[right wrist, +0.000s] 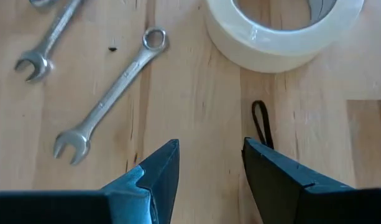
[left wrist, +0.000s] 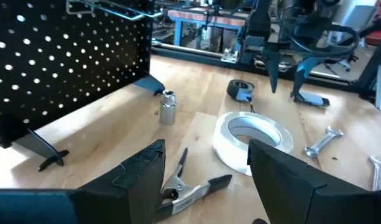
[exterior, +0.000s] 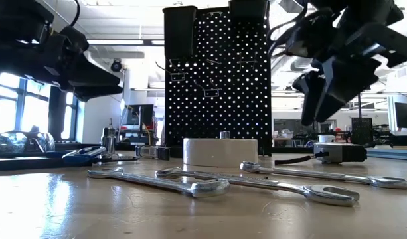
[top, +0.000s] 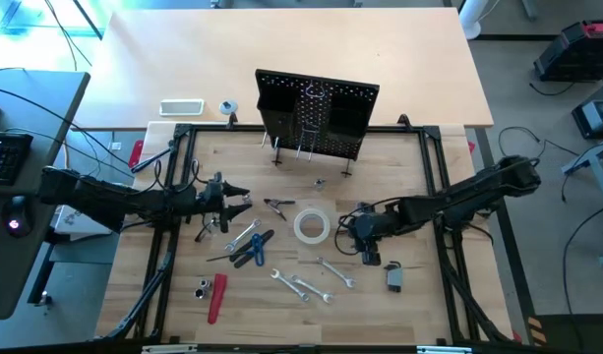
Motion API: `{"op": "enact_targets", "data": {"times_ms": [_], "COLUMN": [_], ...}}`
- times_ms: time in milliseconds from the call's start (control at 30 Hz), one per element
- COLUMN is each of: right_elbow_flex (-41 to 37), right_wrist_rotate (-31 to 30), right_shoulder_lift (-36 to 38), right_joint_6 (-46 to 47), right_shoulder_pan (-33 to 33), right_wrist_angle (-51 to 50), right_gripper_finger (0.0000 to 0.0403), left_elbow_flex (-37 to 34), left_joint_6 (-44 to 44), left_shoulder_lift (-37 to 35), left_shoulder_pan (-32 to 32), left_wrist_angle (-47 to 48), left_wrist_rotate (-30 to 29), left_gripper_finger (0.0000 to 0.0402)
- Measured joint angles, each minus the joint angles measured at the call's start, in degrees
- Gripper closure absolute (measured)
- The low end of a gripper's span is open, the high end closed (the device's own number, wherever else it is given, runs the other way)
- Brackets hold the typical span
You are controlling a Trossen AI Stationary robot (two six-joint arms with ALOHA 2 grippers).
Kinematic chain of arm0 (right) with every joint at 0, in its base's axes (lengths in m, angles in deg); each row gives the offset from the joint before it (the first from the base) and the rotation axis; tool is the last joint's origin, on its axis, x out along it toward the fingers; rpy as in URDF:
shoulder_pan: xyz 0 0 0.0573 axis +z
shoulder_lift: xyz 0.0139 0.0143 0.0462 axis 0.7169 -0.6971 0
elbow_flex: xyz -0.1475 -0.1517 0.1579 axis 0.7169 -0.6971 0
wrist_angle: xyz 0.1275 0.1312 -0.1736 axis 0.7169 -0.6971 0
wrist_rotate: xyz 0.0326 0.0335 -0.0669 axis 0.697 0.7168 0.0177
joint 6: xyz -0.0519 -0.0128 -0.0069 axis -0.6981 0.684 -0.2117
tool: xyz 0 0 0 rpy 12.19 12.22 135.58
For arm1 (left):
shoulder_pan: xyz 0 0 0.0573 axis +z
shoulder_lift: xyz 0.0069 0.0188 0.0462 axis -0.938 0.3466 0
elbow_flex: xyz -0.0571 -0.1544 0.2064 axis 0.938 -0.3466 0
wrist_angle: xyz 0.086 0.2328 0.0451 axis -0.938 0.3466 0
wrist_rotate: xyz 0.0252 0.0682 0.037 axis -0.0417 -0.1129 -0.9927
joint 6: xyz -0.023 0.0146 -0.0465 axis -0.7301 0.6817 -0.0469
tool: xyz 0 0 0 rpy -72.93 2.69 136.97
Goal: Hang tools onto peg board
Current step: Hang the gray measuring tape on the peg board
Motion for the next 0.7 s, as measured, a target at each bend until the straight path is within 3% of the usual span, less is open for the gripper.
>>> {"op": "enact_targets", "data": {"times_ms": [367,700], "right_elbow_flex": [0.00,0.00], "right_wrist_rotate": [1.09,-4.53], "right_shoulder_lift": [-0.34,-0.34], "right_joint_6": [4.25,6.19], "right_shoulder_pan": [2.24,4.47], "right_wrist_angle": [6.37,5.29], "right_gripper_finger": [0.0231,0.0231], "left_elbow_flex": [0.02,0.02], "left_joint_6": [0.05,-0.30], "left_shoulder_lift": [6.84,11.65], "left_shoulder_pan": [-0.28,-0.28], "left_wrist_angle": [-6.21,-10.11], "left_wrist_rotate": [0.18,1.65], "left_gripper_finger": [0.0181,0.0181]}}
